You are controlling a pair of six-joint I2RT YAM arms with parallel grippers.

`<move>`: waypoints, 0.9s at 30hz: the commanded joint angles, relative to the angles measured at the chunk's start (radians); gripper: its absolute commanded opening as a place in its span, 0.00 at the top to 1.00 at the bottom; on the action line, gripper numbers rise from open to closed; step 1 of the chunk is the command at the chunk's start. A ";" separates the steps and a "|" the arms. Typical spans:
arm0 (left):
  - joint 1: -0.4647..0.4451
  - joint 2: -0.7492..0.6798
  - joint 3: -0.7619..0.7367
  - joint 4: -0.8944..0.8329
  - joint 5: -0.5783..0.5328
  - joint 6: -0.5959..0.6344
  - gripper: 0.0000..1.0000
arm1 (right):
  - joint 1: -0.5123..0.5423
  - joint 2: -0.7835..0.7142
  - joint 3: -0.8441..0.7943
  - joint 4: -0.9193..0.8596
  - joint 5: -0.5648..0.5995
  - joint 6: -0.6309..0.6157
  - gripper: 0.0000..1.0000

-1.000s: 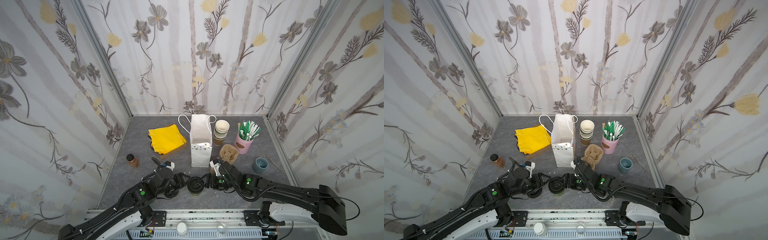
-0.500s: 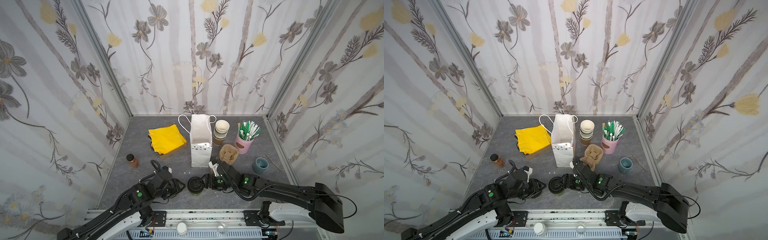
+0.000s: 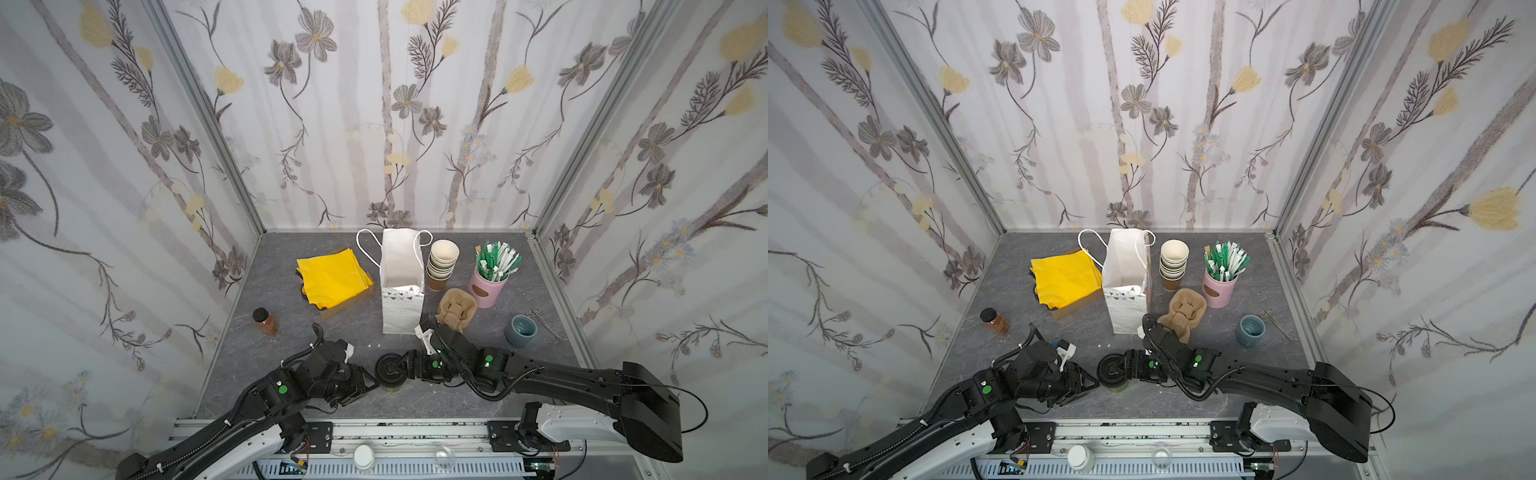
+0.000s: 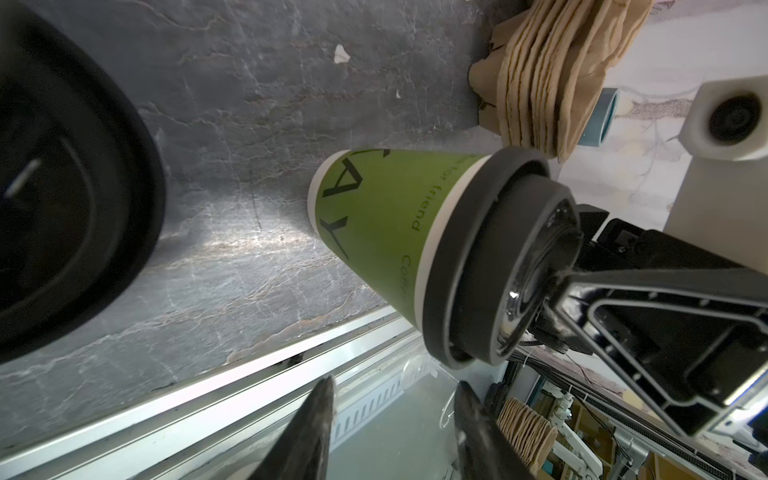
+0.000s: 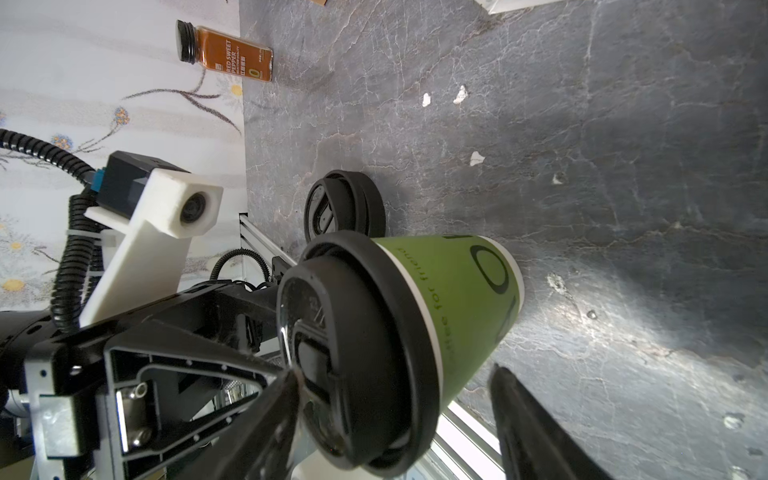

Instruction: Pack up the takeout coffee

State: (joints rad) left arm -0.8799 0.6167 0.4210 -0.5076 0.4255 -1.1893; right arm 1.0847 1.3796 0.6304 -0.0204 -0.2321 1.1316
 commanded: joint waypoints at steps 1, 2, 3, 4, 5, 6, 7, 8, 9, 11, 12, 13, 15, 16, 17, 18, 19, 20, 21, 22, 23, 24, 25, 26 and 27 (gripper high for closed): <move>0.000 0.026 -0.007 0.091 0.051 0.006 0.52 | 0.001 0.004 0.008 0.042 -0.009 -0.006 0.26; 0.001 0.035 -0.006 0.097 0.055 0.011 0.52 | 0.001 0.005 0.008 0.042 -0.008 -0.006 0.26; 0.000 0.042 -0.007 0.104 0.058 0.014 0.52 | 0.001 0.006 0.009 0.042 -0.008 -0.004 0.27; 0.000 0.049 -0.006 0.109 0.058 0.016 0.52 | 0.001 0.006 0.009 0.042 -0.009 -0.004 0.27; 0.000 0.052 -0.007 0.116 0.058 0.015 0.52 | 0.002 0.007 0.009 0.042 -0.009 -0.004 0.27; 0.000 0.052 -0.011 0.124 0.057 0.012 0.52 | 0.002 0.009 0.009 0.043 -0.008 -0.004 0.26; -0.001 0.052 -0.015 0.134 0.056 0.008 0.52 | 0.002 0.011 0.008 0.042 -0.009 -0.004 0.26; -0.001 0.052 -0.019 0.140 0.056 0.004 0.53 | 0.003 0.011 0.009 0.042 -0.009 -0.004 0.27; 0.000 0.052 -0.023 0.148 0.053 0.001 0.53 | 0.002 0.014 0.008 0.045 -0.011 -0.004 0.27; 0.001 0.054 -0.028 0.157 0.049 -0.001 0.54 | 0.003 0.017 0.006 0.047 -0.012 -0.004 0.27; 0.000 0.054 -0.031 0.163 0.046 -0.002 0.54 | 0.004 0.018 0.006 0.046 -0.012 -0.005 0.27; 0.000 0.056 -0.032 0.169 0.043 -0.004 0.55 | 0.003 0.021 0.004 0.046 -0.012 -0.006 0.27; 0.000 0.059 -0.036 0.178 0.037 -0.007 0.55 | 0.002 0.024 0.004 0.044 -0.013 -0.006 0.27; 0.000 0.060 -0.036 0.180 0.031 -0.008 0.56 | 0.002 0.024 0.004 0.043 -0.012 -0.006 0.27; 0.000 0.061 -0.037 0.184 0.026 -0.010 0.57 | 0.004 0.025 0.003 0.042 -0.013 -0.006 0.27; -0.001 0.063 -0.038 0.185 0.022 -0.012 0.58 | 0.003 0.027 0.004 0.041 -0.013 -0.006 0.27; 0.001 0.064 -0.040 0.185 0.018 -0.012 0.59 | 0.005 0.029 0.002 0.039 -0.013 -0.006 0.28; 0.001 0.067 -0.043 0.187 0.015 -0.014 0.59 | 0.004 0.031 0.003 0.036 -0.013 -0.006 0.28; 0.000 0.069 -0.045 0.187 0.013 -0.015 0.60 | 0.004 0.032 0.003 0.032 -0.013 -0.006 0.28; 0.000 0.070 -0.048 0.187 0.009 -0.015 0.60 | 0.004 0.033 0.004 0.028 -0.012 -0.006 0.28; 0.000 0.071 -0.050 0.187 0.005 -0.019 0.61 | 0.004 0.033 0.004 0.023 -0.011 -0.006 0.28; 0.000 0.071 -0.051 0.188 0.002 -0.022 0.61 | 0.006 0.034 0.004 0.020 -0.009 -0.007 0.29; 0.000 0.071 -0.056 0.187 -0.001 -0.022 0.62 | 0.005 0.033 0.003 0.018 -0.010 -0.007 0.29; 0.001 0.071 -0.060 0.187 -0.003 -0.025 0.63 | 0.005 0.033 0.003 0.016 -0.008 -0.007 0.29; 0.001 0.071 -0.064 0.187 -0.006 -0.027 0.63 | 0.004 0.034 0.003 0.013 -0.008 -0.007 0.29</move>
State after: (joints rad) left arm -0.8799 0.6853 0.3679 -0.3267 0.4549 -1.1995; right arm 1.0882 1.4082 0.6304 -0.0032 -0.2409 1.1316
